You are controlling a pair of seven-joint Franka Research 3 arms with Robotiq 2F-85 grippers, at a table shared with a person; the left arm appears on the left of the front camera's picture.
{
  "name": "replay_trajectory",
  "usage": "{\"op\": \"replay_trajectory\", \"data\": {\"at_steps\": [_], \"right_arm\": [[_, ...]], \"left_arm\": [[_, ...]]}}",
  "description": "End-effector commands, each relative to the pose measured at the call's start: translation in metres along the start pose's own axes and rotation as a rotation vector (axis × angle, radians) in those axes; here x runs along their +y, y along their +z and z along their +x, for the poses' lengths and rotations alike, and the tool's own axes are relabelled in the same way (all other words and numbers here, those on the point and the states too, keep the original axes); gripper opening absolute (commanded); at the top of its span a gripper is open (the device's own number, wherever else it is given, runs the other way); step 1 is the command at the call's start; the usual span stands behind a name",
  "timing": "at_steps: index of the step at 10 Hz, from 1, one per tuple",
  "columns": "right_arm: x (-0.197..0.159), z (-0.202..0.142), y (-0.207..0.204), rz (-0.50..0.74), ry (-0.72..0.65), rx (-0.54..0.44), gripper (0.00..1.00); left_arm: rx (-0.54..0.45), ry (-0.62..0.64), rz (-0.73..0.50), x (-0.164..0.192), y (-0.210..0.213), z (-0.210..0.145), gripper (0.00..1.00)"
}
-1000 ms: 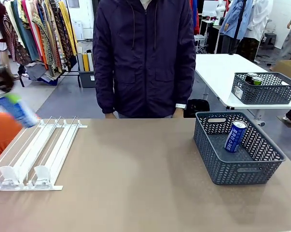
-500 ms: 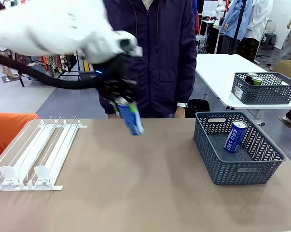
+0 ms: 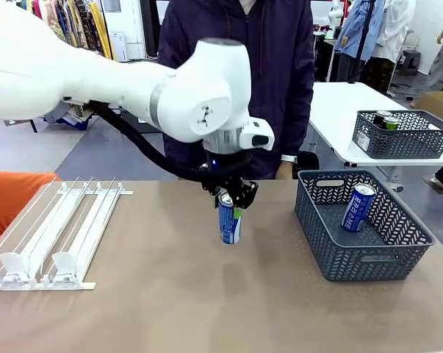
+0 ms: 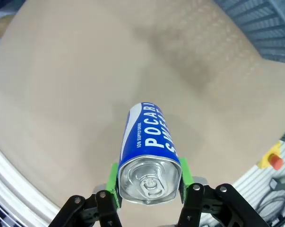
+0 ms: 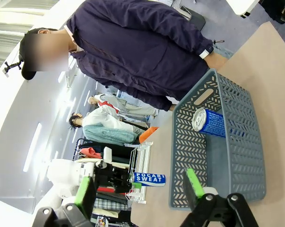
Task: Retrieve and store the cans from the dispenser.
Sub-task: Pick up one can from the Automatic Can Dispenser and place it in the middle of the table.
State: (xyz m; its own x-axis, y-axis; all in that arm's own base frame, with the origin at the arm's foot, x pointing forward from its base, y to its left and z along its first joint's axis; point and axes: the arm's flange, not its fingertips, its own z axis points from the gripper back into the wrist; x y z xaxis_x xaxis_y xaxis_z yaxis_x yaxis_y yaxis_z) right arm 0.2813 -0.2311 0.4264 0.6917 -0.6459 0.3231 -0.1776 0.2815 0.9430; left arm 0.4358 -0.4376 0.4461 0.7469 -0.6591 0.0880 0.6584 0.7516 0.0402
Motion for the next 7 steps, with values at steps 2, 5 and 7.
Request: {"op": "replay_trajectory", "data": {"at_steps": [2,5,7], "right_arm": [[0.004,0.003,-0.001,0.012,-0.010,-0.010,1.00],[0.004,0.003,-0.001,0.012,-0.010,-0.010,1.00],[0.004,0.003,-0.001,0.012,-0.010,-0.010,1.00]], "left_arm": [[0.019,0.035,0.049,0.008,-0.008,-0.002,0.00],[0.058,0.024,-0.010,0.012,-0.018,-0.002,0.00],[0.094,0.033,-0.057,0.017,-0.023,-0.001,0.56]]}}
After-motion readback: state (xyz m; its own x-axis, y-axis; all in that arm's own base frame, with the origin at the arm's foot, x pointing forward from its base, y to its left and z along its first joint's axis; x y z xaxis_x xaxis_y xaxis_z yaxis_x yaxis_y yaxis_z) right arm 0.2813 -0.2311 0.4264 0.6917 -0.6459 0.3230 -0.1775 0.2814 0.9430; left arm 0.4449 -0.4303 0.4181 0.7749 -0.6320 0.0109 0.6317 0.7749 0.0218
